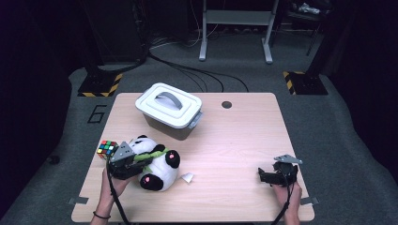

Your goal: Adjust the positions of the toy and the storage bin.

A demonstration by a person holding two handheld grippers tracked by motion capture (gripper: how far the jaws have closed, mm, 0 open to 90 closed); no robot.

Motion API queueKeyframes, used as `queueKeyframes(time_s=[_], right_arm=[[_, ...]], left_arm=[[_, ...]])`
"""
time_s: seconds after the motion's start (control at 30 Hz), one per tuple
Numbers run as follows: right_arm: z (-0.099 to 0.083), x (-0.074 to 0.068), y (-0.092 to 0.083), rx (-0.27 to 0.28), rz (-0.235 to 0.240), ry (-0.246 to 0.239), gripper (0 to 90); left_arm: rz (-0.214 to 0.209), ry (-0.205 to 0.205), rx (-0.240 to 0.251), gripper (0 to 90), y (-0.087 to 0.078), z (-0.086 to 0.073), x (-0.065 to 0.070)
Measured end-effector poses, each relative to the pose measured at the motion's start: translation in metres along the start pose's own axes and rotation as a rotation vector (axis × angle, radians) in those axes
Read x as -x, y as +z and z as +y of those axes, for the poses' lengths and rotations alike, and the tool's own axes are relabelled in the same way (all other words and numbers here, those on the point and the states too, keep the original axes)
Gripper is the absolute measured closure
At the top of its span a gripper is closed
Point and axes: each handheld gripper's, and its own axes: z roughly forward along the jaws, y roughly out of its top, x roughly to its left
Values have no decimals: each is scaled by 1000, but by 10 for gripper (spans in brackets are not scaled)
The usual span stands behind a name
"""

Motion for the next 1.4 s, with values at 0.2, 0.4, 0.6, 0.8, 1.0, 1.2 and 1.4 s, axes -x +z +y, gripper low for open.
queueKeyframes(time_s=[0.2,0.4,0.6,0.8,1.0,1.2,1.4], right_arm=[[0,0,0,0,0,0,29],[0,0,0,0,0,0,29],[0,0,0,0,0,0,28],[0,0,0,0,-1,2,28],[0,0,0,1,-1,5,28],[2,-1,1,-18,1,0,0],[9,-3,3,-44,35,14,0]], left_arm=[[23,-39,20,284,-13,5,2],[49,-50,25,150,-32,6,2],[81,-78,23,98,-50,-5,-2],[132,-117,7,39,-64,-23,-7],[178,-169,-23,14,-70,-49,-14],[200,-222,-73,2,-65,-76,-20],[206,-273,-128,2,-49,-104,-28]])
